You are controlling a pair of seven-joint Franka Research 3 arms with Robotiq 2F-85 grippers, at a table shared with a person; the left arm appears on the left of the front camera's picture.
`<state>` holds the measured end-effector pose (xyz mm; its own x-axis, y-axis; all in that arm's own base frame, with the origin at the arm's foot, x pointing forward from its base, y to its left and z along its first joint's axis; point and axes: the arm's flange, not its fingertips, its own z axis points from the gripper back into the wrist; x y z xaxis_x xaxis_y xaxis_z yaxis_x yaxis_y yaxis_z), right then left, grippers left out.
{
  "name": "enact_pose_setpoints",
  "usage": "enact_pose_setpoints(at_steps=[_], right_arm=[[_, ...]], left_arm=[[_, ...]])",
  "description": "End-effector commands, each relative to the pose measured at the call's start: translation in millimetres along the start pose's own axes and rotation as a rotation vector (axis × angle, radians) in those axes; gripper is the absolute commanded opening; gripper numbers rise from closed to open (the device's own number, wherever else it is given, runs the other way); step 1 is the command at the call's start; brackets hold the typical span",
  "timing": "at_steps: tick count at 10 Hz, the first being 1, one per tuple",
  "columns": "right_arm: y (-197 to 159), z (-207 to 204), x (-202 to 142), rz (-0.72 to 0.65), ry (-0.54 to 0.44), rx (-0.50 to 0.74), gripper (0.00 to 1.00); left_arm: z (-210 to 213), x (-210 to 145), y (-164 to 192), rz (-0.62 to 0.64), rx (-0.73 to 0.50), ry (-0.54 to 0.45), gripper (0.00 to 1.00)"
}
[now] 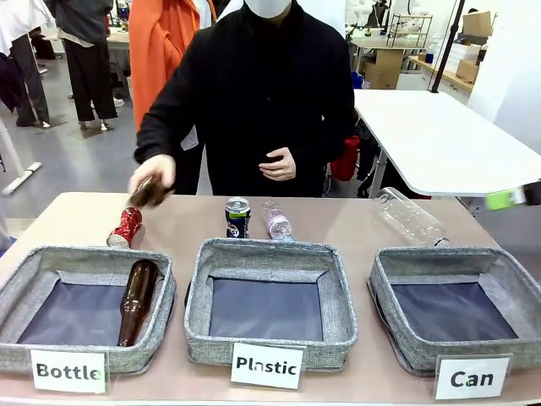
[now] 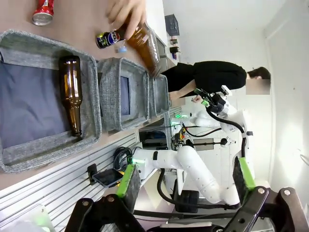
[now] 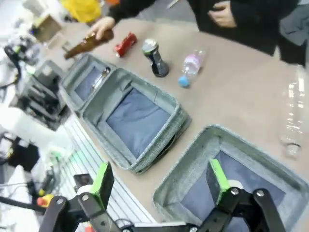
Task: Sort the can waste into the basket.
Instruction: Pick up the can waste from the table and place it in the right Fabric basket.
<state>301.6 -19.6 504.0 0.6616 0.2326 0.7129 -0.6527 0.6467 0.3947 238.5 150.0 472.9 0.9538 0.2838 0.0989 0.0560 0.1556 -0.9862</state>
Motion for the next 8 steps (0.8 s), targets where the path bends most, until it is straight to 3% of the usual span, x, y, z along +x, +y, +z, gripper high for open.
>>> enact_pose_setpoints(at_steps=[1,3,5,8], right_arm=[[-18,-54,34,0.109,0.091,0.007,1.00],[-25,-109,68,0.260,0.196,0.034,1.00],[-32,-183,100,0.495,0.287,0.087,1.00],[-56,-284,135,0.761,0.223,0.143,1.00]], left_arm=[[31,-6,-19,-0.026,0.021,-0.035,1.00],[97,-16,-52,-0.005,0.040,-0.110,1.00],[151,-46,-74,-0.003,0.101,-0.159,1.00],[175,-77,-87,-0.009,0.153,-0.097,1.00]])
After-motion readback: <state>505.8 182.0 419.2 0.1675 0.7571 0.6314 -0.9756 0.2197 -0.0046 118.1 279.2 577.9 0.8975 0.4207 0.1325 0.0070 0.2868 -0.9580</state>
